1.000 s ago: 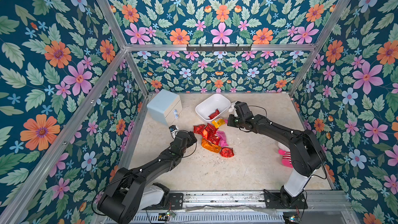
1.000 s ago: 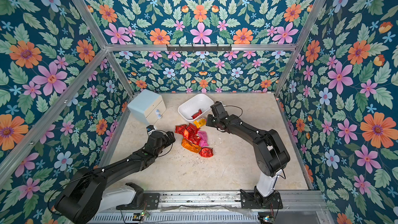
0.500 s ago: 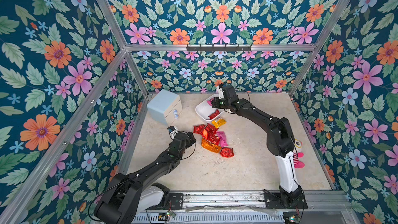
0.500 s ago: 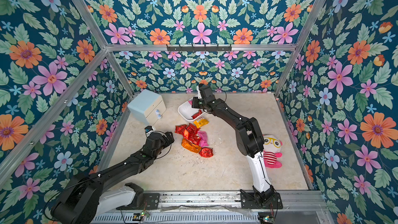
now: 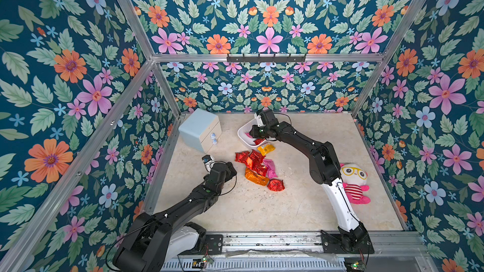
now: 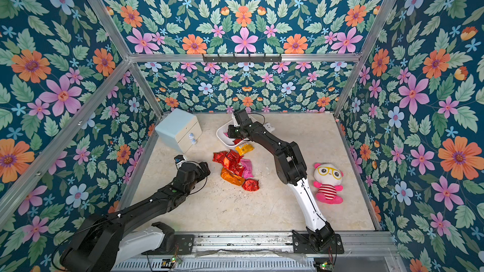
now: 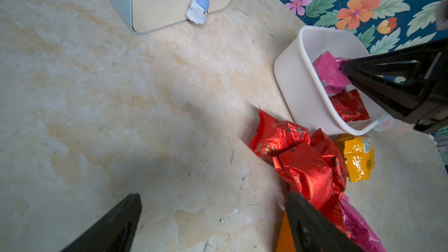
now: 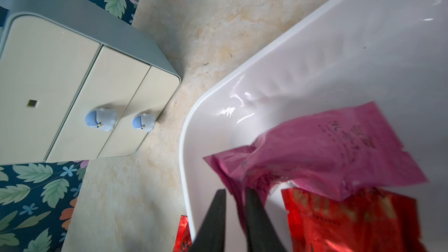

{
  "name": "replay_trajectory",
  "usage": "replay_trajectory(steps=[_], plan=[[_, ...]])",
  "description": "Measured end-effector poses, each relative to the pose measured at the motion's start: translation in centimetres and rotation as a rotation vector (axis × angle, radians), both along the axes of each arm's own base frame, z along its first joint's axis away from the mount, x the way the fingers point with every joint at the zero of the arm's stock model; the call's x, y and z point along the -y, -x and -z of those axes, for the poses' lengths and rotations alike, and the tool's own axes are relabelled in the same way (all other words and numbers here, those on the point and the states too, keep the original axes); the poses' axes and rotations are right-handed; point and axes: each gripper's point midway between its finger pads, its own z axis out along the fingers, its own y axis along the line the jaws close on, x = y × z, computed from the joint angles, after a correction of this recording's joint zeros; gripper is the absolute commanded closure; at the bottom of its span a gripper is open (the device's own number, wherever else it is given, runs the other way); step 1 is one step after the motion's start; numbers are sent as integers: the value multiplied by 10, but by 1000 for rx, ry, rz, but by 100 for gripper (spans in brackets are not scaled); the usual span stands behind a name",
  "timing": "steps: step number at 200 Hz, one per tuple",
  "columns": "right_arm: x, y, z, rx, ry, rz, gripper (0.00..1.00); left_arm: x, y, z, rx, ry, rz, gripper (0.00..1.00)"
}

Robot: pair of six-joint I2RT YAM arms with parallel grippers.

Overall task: Put the tea bags into the storage box
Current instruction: Place the tea bag in the storage box, then pick up the tea bag from the center of the board.

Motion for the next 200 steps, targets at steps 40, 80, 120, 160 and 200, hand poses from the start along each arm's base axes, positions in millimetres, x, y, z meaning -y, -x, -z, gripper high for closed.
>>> replay_trajectory(steps=[40,80,120,160,200], plan=[[17,16,-43,37,-23,31,54,4,-3,0,-8,4,9,1],[45,48,-55,25,-28,69,52,9,-7,-1,-12,12,21,1],[76,96,-34,-71,-42,107,48,16,-15,-2,-10,23,38,1],[92,125,-7,-165,-105,159,38,23,-19,1,-20,34,58,1],[92,122,19,-243,-187,207,35,25,-20,0,-19,40,64,1]])
